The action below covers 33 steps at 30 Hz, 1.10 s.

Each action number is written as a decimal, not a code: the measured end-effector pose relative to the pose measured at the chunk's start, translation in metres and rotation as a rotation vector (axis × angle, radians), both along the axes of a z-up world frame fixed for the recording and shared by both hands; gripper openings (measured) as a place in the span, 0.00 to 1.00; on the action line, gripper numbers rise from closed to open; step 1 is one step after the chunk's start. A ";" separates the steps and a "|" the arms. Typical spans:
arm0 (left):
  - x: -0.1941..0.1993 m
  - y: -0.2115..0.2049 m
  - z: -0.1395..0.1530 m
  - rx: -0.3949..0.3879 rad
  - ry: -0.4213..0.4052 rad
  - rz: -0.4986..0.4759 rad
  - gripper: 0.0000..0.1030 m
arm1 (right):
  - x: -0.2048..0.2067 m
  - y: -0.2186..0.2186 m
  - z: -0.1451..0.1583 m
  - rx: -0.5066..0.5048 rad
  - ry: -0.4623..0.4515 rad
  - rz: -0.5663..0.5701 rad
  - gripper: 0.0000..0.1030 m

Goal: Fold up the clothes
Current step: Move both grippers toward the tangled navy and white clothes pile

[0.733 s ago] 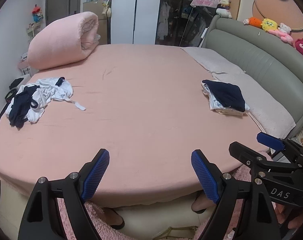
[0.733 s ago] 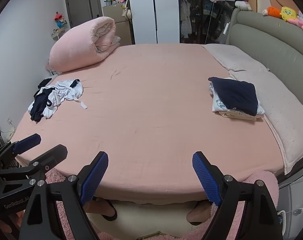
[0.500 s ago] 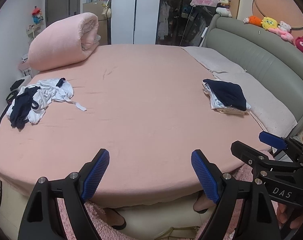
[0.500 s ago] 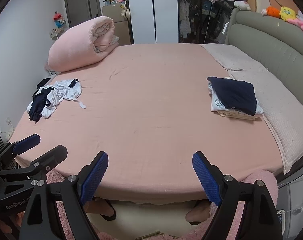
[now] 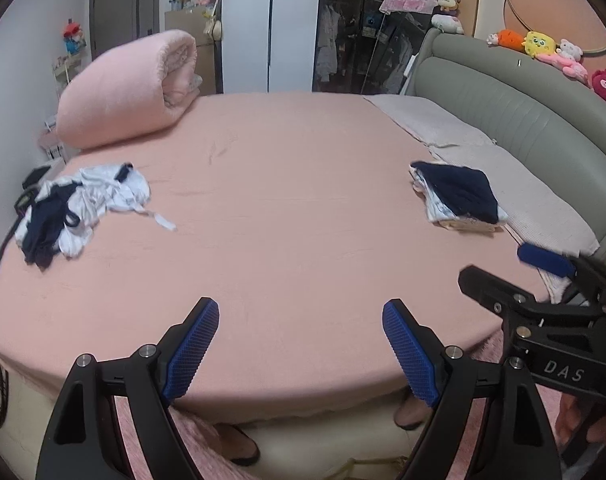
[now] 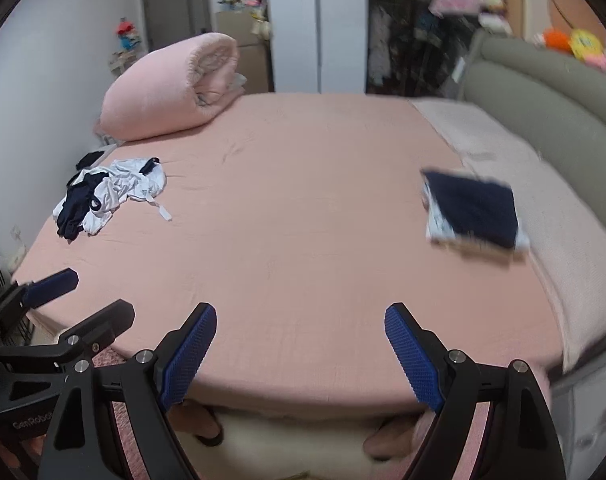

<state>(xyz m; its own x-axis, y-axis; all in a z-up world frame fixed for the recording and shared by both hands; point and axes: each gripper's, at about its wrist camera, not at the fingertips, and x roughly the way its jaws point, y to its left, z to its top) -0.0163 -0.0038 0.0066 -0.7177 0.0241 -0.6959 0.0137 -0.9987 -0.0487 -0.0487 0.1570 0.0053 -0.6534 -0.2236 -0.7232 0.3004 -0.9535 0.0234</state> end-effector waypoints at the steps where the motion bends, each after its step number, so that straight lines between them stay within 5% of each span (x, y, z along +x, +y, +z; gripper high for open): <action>1: -0.004 -0.004 0.005 -0.015 0.018 0.008 0.81 | -0.008 -0.010 0.003 -0.003 0.003 0.028 0.84; 5: -0.022 -0.033 0.023 -0.038 0.075 0.049 0.81 | -0.041 -0.050 0.015 -0.017 0.014 0.138 0.84; 10: -0.048 -0.099 0.033 0.040 0.086 0.106 0.81 | -0.082 -0.101 0.030 -0.034 0.028 0.276 0.84; 15: -0.069 -0.171 0.027 0.000 0.082 0.214 0.81 | -0.125 -0.159 0.038 -0.046 0.029 0.393 0.84; 24: -0.104 -0.340 -0.041 -0.048 0.004 0.485 0.81 | -0.195 -0.325 -0.014 0.062 -0.007 0.500 0.84; 33: -0.113 -0.503 -0.134 0.128 -0.041 0.755 0.81 | -0.223 -0.521 -0.100 0.097 -0.079 0.670 0.84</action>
